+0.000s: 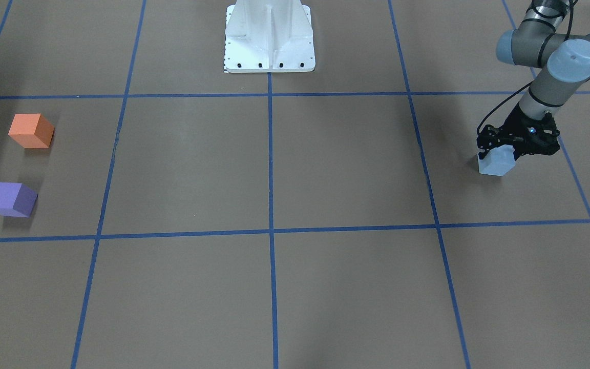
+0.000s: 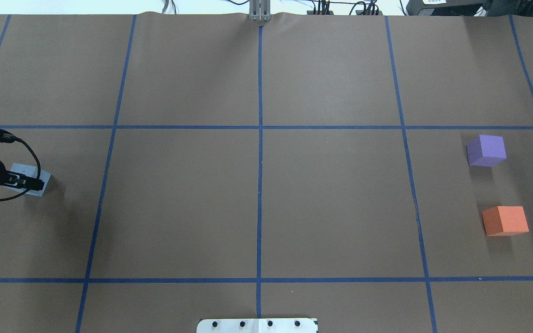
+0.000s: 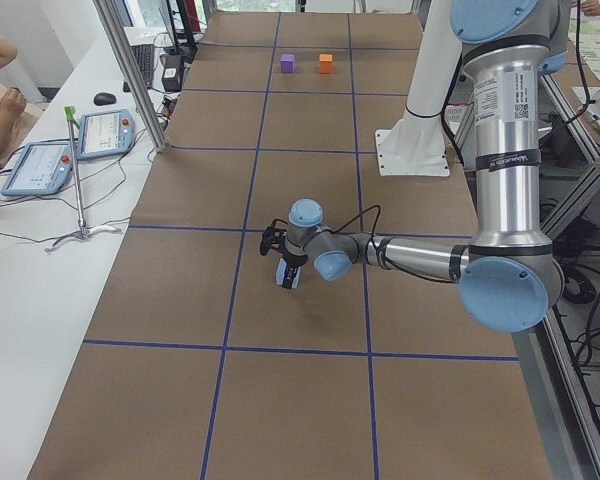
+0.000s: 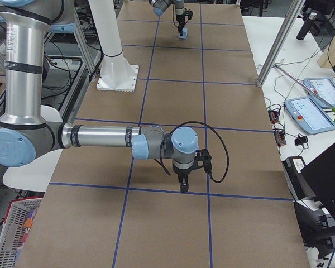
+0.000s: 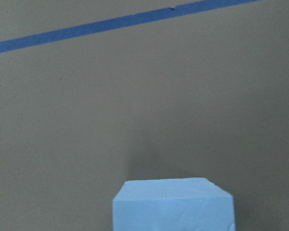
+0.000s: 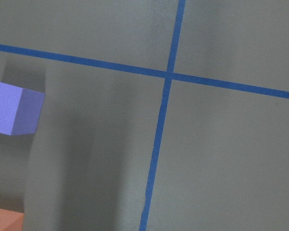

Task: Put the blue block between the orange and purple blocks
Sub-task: 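Lower the left gripper onto the light blue cube and grasp it, then carry the light blue cube with the left gripper to the table center, then release the cube and withdraw the left arm while the right arm reaches in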

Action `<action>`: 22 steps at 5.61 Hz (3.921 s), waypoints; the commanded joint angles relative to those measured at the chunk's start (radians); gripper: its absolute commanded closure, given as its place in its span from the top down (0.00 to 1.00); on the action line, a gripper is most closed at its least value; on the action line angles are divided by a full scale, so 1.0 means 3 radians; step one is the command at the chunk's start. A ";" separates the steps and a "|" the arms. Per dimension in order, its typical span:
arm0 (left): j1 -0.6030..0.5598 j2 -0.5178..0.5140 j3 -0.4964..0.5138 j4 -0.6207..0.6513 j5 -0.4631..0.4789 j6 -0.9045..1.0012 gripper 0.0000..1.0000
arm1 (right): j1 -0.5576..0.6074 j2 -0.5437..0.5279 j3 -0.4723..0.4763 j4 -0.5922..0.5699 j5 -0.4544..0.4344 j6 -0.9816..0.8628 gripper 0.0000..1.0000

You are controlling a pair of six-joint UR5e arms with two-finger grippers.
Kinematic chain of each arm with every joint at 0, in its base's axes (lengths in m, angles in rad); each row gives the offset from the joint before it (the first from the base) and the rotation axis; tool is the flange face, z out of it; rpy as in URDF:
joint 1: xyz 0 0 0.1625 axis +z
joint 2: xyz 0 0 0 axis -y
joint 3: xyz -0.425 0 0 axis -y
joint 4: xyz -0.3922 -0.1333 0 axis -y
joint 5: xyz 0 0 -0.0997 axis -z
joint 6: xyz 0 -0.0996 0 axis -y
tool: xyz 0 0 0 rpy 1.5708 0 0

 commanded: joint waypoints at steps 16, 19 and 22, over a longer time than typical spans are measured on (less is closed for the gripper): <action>0.0874 -0.3345 0.0623 0.2053 0.0607 -0.1097 1.00 | 0.0000 0.0049 0.0070 0.0547 0.0025 0.0157 1.00; 0.0016 -0.3000 -0.0098 0.3060 -0.0111 0.0315 1.00 | -0.0508 0.0568 0.0535 0.0664 0.0409 0.0876 1.00; -0.0569 -0.1911 -0.0745 0.3061 -0.0183 0.0923 1.00 | -0.1842 0.1596 0.0598 0.0685 -0.0359 0.2884 1.00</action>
